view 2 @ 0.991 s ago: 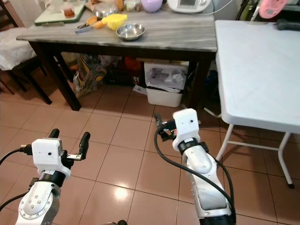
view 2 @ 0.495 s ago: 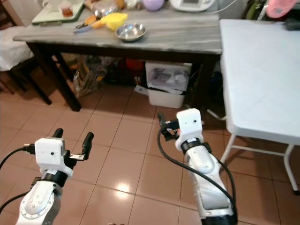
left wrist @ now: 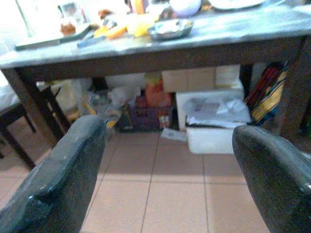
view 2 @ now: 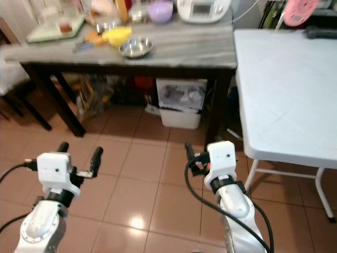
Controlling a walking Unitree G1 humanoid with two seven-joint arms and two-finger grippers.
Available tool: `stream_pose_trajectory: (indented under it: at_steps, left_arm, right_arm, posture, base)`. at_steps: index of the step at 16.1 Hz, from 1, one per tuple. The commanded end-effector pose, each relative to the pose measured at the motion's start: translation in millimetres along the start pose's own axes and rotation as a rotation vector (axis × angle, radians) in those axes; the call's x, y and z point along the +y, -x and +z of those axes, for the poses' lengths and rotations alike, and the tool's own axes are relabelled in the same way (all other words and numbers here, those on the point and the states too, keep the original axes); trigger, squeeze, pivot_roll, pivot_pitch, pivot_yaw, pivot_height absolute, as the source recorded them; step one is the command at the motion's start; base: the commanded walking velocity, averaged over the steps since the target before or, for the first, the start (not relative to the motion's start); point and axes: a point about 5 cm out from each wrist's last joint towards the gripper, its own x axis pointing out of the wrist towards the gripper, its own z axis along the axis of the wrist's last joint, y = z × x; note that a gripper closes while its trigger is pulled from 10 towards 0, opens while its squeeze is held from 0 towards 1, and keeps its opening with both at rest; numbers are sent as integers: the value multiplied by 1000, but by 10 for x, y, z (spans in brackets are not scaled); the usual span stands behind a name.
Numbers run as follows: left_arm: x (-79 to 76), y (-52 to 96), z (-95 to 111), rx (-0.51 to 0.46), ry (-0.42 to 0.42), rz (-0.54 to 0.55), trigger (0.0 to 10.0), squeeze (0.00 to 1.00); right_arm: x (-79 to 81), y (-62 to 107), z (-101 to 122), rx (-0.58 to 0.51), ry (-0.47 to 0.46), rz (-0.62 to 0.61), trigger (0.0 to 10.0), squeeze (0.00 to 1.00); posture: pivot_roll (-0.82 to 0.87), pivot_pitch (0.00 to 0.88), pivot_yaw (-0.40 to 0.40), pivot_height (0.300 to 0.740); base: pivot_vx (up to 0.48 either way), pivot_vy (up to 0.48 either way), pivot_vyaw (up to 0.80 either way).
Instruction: Setting the table
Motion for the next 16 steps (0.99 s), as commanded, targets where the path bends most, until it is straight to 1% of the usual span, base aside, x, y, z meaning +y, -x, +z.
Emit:
stream_pose_trajectory:
  at_steps: [1, 5, 9, 13, 16]
  left_arm:
    - [20, -7, -12, 9, 6, -3, 10000, 0]
    - [18, -25, -15, 3, 4, -8, 10000, 0]
    - [32, -20, -58, 29, -11, 25, 10000, 0]
    - [46, 7, -85, 52, -22, 55, 10000, 0]
    - [26, 32, -94, 62, -37, 59, 10000, 0]
  right_arm:
    - [-6, 23, 30, -12, 13, 2, 10000, 0]
    - [18, -27, 78, -32, 18, 6, 10000, 0]
    - [17, -73, 100, -35, 15, 8, 10000, 0]
    - [40, -111, 103, -34, 16, 25, 10000, 0]
    - [42, -144, 118, -38, 20, 32, 10000, 0]
  posture:
    - [-142, 153, 82, 740]
    - [-145, 134, 88, 740]
    - [-141, 140, 83, 740]
    - [-127, 146, 74, 740]
    - [-119, 154, 68, 740]
  base:
    - [0, 0, 0]
    - [0, 0, 0]
    - [0, 0, 0]
    - [0, 0, -634]
    - [0, 0, 0]
